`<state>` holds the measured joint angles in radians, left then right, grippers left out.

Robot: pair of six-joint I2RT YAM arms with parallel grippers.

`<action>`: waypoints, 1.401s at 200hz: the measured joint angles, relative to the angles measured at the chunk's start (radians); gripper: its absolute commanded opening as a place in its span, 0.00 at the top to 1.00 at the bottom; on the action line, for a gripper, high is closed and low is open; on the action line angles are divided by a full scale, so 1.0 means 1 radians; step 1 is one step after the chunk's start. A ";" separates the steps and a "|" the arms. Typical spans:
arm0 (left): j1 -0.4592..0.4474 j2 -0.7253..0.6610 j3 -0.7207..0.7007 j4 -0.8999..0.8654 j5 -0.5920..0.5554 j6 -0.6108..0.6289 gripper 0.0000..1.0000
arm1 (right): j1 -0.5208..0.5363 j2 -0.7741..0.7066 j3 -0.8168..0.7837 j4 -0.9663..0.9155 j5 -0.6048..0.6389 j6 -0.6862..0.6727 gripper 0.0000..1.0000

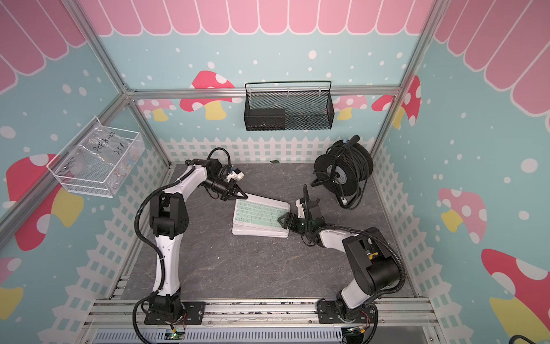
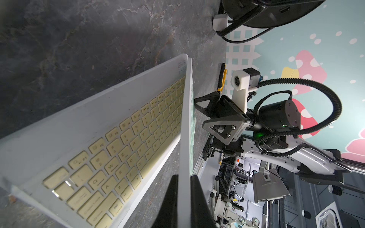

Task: Stack the numeric keypads
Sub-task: Place the numeric keypad at the numeric keypad.

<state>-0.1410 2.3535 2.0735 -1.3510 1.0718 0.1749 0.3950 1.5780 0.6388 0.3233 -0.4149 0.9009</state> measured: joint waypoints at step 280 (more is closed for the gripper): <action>-0.059 0.003 0.011 0.197 -0.569 -0.224 0.42 | 0.099 0.006 0.126 -0.207 0.215 -0.086 0.25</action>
<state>-0.1997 2.3562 2.0850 -1.1538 0.5030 -0.0490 0.4942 1.5841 0.7650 0.1165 -0.1997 0.8146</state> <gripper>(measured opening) 0.570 0.747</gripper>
